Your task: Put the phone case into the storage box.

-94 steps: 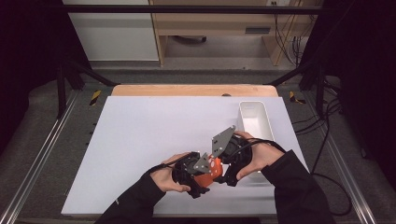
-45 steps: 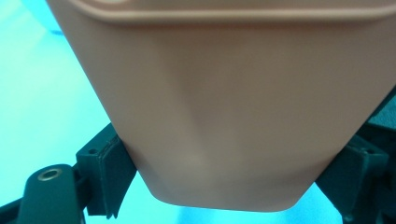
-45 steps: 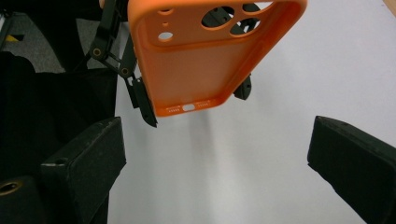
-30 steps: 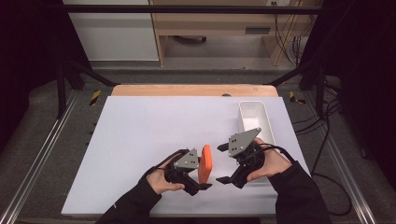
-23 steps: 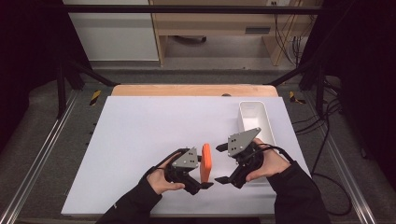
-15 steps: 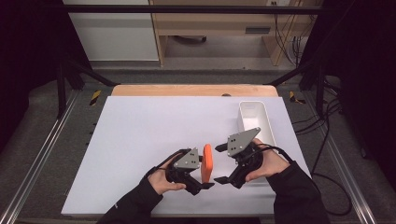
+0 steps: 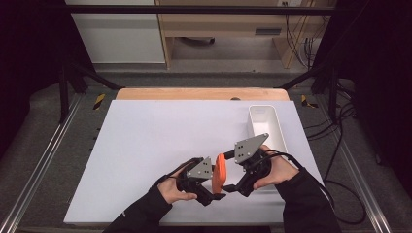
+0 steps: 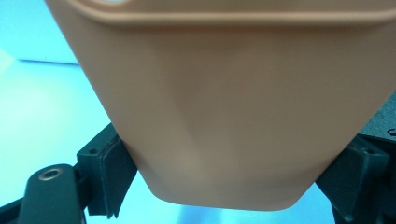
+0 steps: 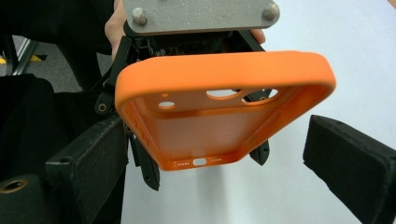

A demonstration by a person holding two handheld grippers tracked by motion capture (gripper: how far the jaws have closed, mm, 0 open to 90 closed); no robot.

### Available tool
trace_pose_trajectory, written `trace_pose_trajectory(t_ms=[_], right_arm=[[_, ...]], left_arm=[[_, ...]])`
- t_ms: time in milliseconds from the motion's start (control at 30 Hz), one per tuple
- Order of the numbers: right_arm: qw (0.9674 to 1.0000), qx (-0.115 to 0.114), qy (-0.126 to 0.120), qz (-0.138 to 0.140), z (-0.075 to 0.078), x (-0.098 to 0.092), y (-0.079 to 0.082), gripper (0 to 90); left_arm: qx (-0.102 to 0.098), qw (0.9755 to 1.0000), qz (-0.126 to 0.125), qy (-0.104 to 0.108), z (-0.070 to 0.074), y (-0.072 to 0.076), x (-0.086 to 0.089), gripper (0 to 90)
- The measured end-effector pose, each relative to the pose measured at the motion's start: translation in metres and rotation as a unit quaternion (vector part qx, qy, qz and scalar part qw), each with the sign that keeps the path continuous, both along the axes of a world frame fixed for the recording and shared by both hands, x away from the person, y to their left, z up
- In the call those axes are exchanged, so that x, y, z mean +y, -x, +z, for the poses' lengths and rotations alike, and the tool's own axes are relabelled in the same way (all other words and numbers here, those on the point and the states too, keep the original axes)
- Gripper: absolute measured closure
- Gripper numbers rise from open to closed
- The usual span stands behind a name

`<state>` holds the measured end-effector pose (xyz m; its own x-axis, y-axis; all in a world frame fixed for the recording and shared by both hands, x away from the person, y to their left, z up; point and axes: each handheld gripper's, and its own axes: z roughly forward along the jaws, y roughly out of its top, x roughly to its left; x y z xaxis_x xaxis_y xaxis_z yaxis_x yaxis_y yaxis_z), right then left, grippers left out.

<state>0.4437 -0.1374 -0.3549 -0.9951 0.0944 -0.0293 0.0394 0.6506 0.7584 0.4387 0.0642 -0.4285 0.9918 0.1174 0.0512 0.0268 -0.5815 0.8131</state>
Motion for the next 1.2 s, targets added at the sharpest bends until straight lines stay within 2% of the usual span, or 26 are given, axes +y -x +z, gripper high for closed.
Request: trace_pose_trajectory(t_ms=[600, 1200], right_arm=[[0.9994, 0.013, -0.012, 0.029, -0.0054, 0.0038, -0.001, 14.6], [0.9992, 0.019, -0.016, 0.031, -0.006, 0.0036, -0.0027, 16.6]], left_arm=[[-0.005, 0.9999, -0.015, -0.002, -0.0015, 0.0036, -0.0039, 15.3], [0.005, 0.9999, -0.017, 0.0, -0.0021, 0.0034, -0.0021, 15.1]])
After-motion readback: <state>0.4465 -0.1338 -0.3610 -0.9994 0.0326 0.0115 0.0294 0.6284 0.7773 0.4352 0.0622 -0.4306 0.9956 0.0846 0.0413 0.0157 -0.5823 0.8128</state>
